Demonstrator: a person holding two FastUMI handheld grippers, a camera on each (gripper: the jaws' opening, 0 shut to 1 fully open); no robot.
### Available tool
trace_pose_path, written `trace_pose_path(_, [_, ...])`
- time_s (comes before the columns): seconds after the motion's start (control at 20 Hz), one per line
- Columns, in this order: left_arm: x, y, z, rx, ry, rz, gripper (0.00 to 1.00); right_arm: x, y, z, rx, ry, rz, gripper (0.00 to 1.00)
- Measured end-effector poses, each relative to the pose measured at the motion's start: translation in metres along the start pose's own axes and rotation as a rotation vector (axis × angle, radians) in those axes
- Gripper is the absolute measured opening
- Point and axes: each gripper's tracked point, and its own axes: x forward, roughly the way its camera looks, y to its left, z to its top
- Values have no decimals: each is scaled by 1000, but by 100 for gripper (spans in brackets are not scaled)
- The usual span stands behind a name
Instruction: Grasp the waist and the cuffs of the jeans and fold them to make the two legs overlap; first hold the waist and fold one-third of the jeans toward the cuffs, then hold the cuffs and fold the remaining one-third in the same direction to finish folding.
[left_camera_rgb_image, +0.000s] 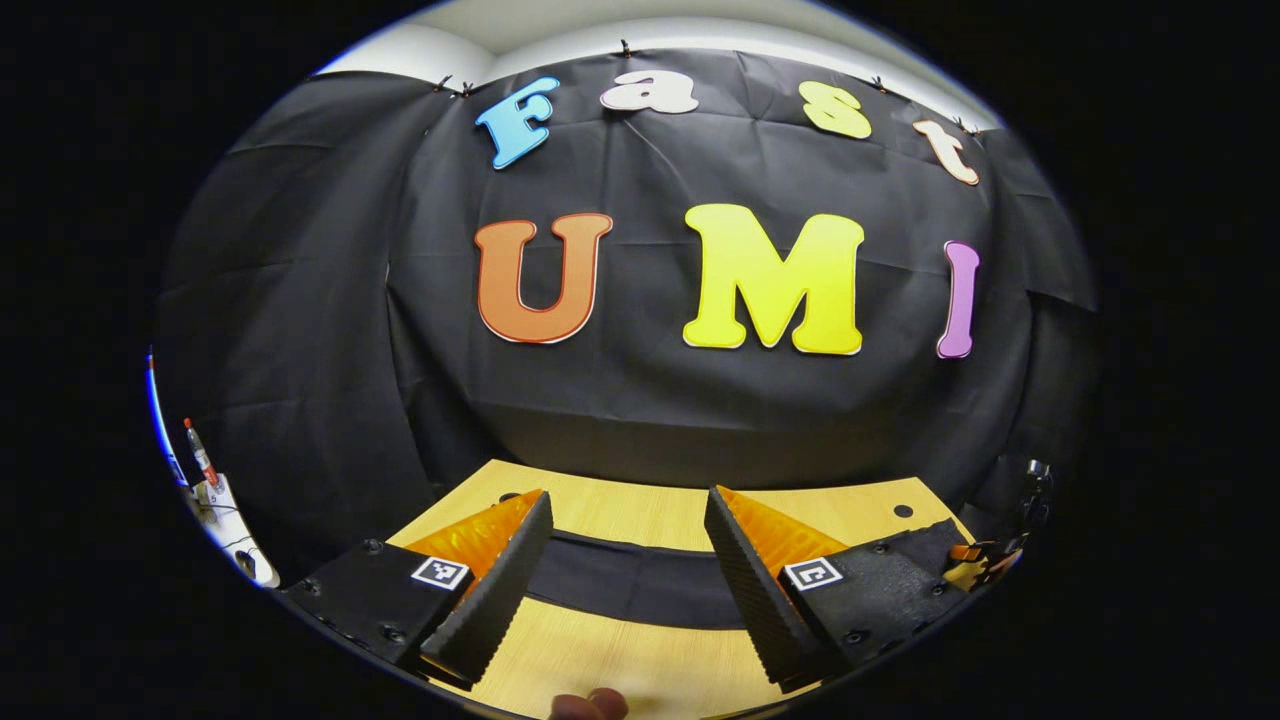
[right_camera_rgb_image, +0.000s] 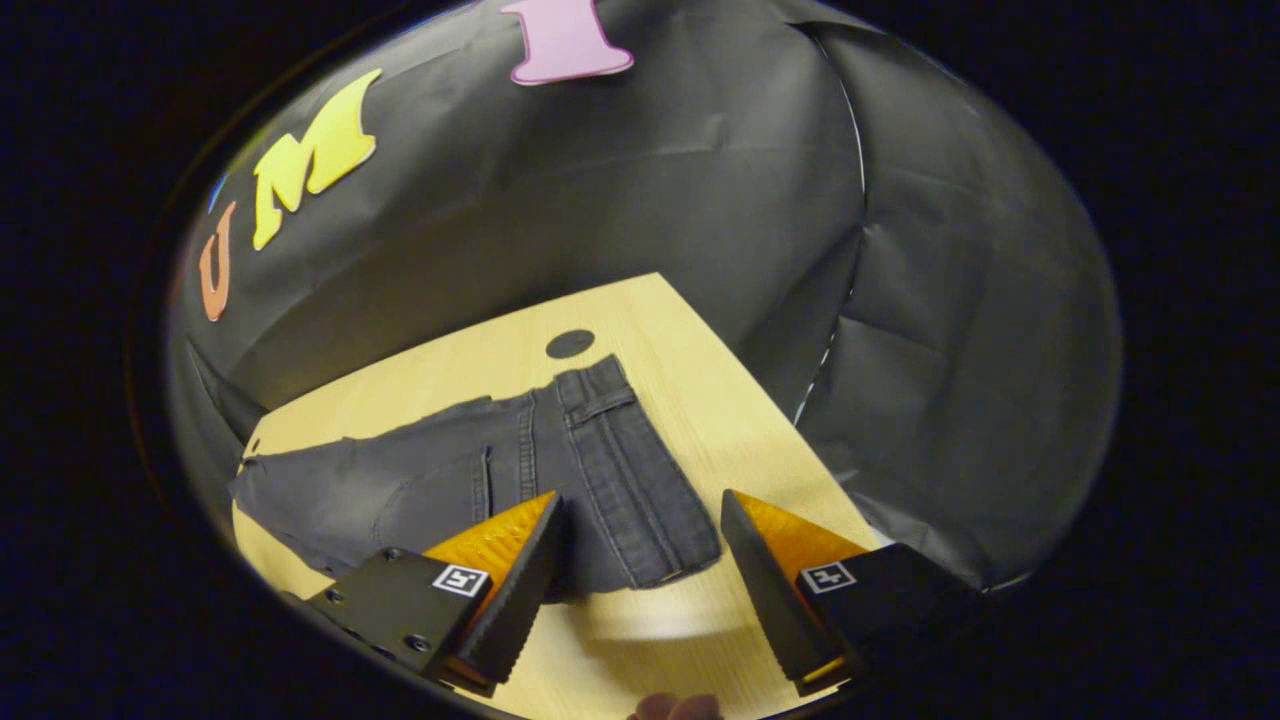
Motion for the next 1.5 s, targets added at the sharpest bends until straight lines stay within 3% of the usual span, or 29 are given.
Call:
trace_pose_path(0.1, [5, 4, -2, -1, 6, 16, 99, 2, 2, -2, 16, 7, 16, 96])
trace_pose_path(0.15, [4, 4, -3, -9, 10, 20, 99, 1, 2, -1, 24, 14, 24, 92])
trace_pose_path(0.2, [3, 6, -4, -19, 12, 26, 99, 6, 5, -3, 37, 9, 46, 96])
trace_pose_path(0.25, [2, 8, -4, -29, 14, 34, 99, 8, 15, -9, 50, 34, 71, 88])
trace_pose_path(0.5, [-3, 26, -12, -76, 26, 78, 99, 0, 15, -2, 53, 87, 35, 18])
trace_pose_path(0.55, [-7, 31, -11, -83, 24, 88, 99, -2, 15, 2, 54, 87, 26, 21])
trace_pose_path(0.6, [-9, 37, -11, -89, 19, 97, 99, -7, 18, 7, 67, 91, 18, 7])
trace_pose_path(0.75, [-21, 59, -9, -103, 2, 126, 99, -29, 27, 22, 29, 79, 1, 1])
trace_pose_path(1.0, [-38, 105, -11, -152, -23, 187, 98, -85, 79, 62, -48, 4, 38, 1])
trace_pose_path(1.3, [-47, 147, -25, -174, -32, 203, 99, -138, 220, 98, -154, -83, 156, 0])
trace_pose_path(1.5, [-46, 163, -41, -180, -7, 181, 98, -158, 311, 89, -228, -98, 242, 0])
